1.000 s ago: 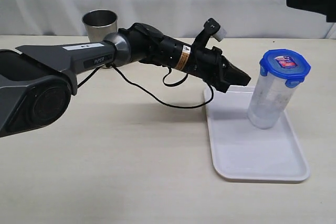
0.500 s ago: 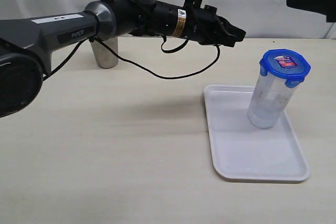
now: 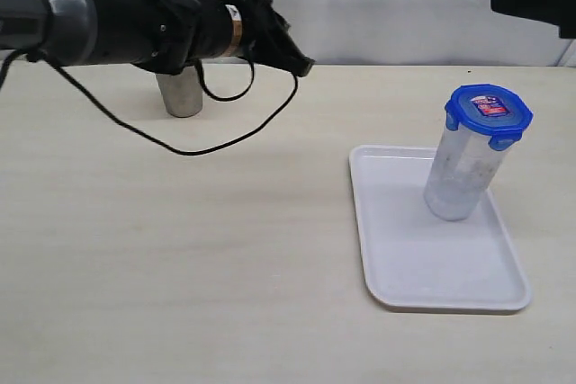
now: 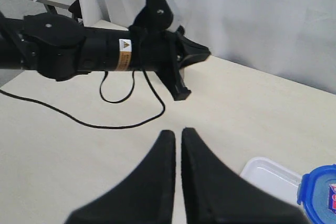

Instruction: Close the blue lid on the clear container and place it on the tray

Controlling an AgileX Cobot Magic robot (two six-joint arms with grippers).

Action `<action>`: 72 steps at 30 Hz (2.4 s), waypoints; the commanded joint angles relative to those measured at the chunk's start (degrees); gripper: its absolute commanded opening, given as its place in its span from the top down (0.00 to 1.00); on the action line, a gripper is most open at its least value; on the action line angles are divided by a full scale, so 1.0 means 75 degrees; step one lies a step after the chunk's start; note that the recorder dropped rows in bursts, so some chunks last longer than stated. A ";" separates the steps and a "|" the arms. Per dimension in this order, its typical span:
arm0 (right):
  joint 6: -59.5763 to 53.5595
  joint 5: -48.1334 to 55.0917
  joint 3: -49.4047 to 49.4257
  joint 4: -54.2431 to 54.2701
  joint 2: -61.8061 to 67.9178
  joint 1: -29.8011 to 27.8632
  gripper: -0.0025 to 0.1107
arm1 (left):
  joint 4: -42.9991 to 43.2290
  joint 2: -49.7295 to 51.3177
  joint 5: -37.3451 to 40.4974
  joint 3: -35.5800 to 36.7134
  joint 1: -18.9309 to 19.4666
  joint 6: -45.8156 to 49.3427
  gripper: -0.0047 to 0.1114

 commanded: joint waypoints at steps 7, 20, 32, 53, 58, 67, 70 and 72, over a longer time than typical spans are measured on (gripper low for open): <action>-0.0029 0.0006 0.0030 0.0009 -0.0021 0.0008 0.94 | -0.0043 -0.2060 0.3361 0.2863 -0.0013 0.0905 0.96; -0.0029 0.0037 0.0224 0.0025 -0.0021 0.0008 0.94 | -0.0146 -0.4395 -0.1420 0.4693 -0.0013 -0.0336 0.96; -0.0029 0.0353 0.0223 0.0029 -0.0035 0.0008 0.94 | -0.1038 -0.7512 0.0514 0.5697 -0.0442 -0.1121 0.96; -0.0086 0.0124 0.0544 -0.0027 -0.0933 0.0008 0.94 | -0.1045 -1.3075 -0.0084 0.7434 -0.0455 -0.1154 0.96; -0.0086 0.0124 0.0544 -0.0027 -0.0933 0.0008 0.94 | -0.0915 -1.3109 -0.0322 0.7434 -0.0455 -0.1154 0.96; -0.0086 0.0124 0.0544 -0.0027 -0.0933 0.0008 0.94 | -0.0842 -1.3109 -0.0322 0.7434 -0.0455 -0.1154 0.96; -0.0086 0.0124 0.0544 -0.0027 -0.0933 0.0008 0.94 | -0.0842 -1.3109 -0.0322 0.7434 -0.0455 -0.1154 0.96; -0.0086 0.0124 0.0544 -0.0027 -0.0933 0.0008 0.94 | -0.0842 -1.3109 -0.0322 0.7434 -0.0455 -0.1154 0.96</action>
